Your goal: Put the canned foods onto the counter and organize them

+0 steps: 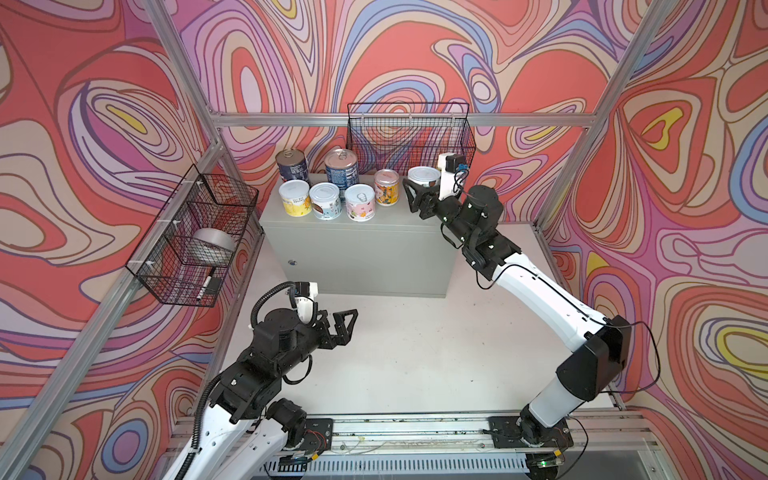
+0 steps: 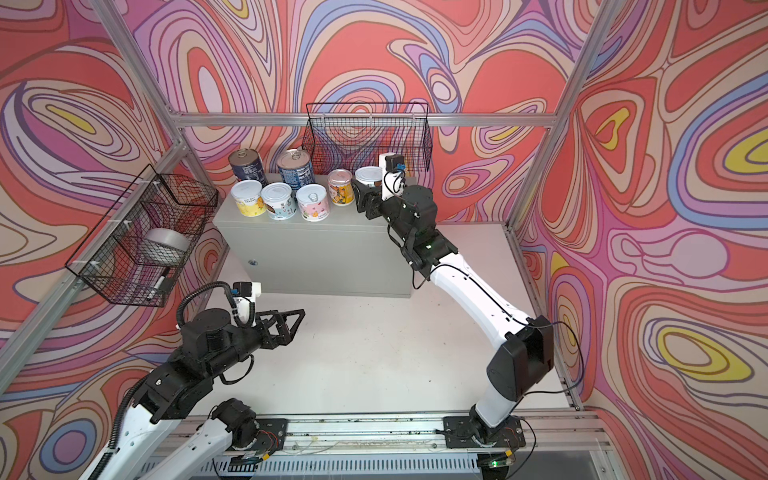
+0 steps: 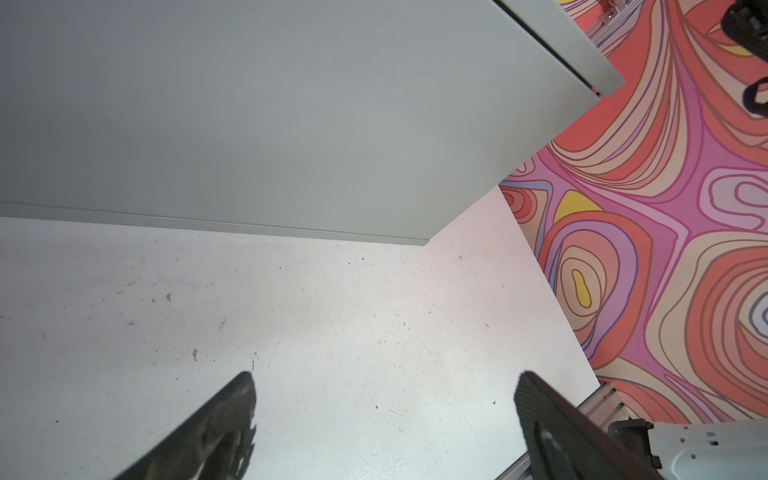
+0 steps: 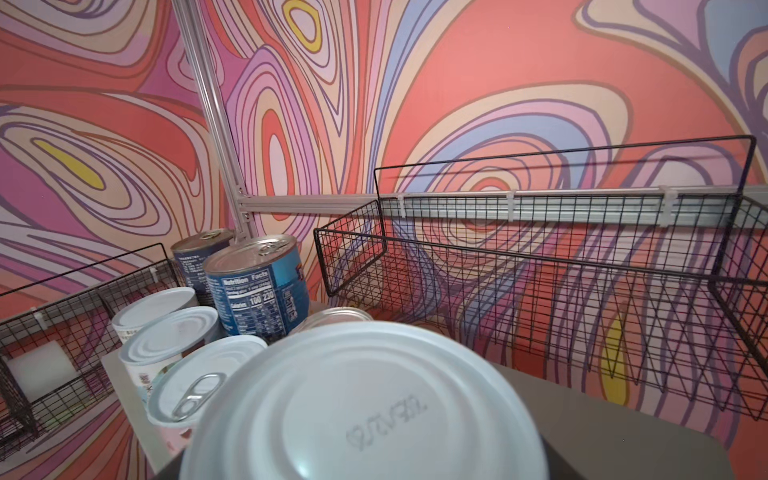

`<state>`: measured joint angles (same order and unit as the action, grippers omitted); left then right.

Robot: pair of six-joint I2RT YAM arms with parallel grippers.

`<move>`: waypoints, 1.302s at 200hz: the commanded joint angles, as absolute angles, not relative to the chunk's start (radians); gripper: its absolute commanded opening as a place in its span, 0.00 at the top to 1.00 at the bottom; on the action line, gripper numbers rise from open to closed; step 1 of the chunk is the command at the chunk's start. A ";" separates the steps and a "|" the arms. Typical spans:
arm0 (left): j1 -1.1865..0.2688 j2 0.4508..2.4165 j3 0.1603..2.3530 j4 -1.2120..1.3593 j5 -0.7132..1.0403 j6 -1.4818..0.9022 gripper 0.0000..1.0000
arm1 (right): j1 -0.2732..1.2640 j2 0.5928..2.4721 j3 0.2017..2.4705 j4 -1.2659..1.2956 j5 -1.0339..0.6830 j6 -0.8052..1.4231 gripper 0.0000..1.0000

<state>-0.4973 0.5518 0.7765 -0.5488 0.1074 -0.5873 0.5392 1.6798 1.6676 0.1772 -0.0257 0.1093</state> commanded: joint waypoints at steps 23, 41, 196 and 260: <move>-0.495 0.543 0.805 -0.593 0.077 -0.580 0.00 | 0.516 1.765 1.777 0.201 -0.041 0.100 0.40; -0.494 0.543 0.810 -0.598 0.071 -0.575 0.00 | 0.514 1.814 1.804 0.187 -0.035 0.076 0.40; -0.495 0.552 0.798 -0.603 0.066 -0.559 0.00 | 0.513 1.825 1.764 0.205 0.059 0.045 0.02; -0.494 0.555 0.720 -0.544 -0.029 -0.475 0.00 | 0.512 1.468 1.358 0.326 0.268 -0.069 0.02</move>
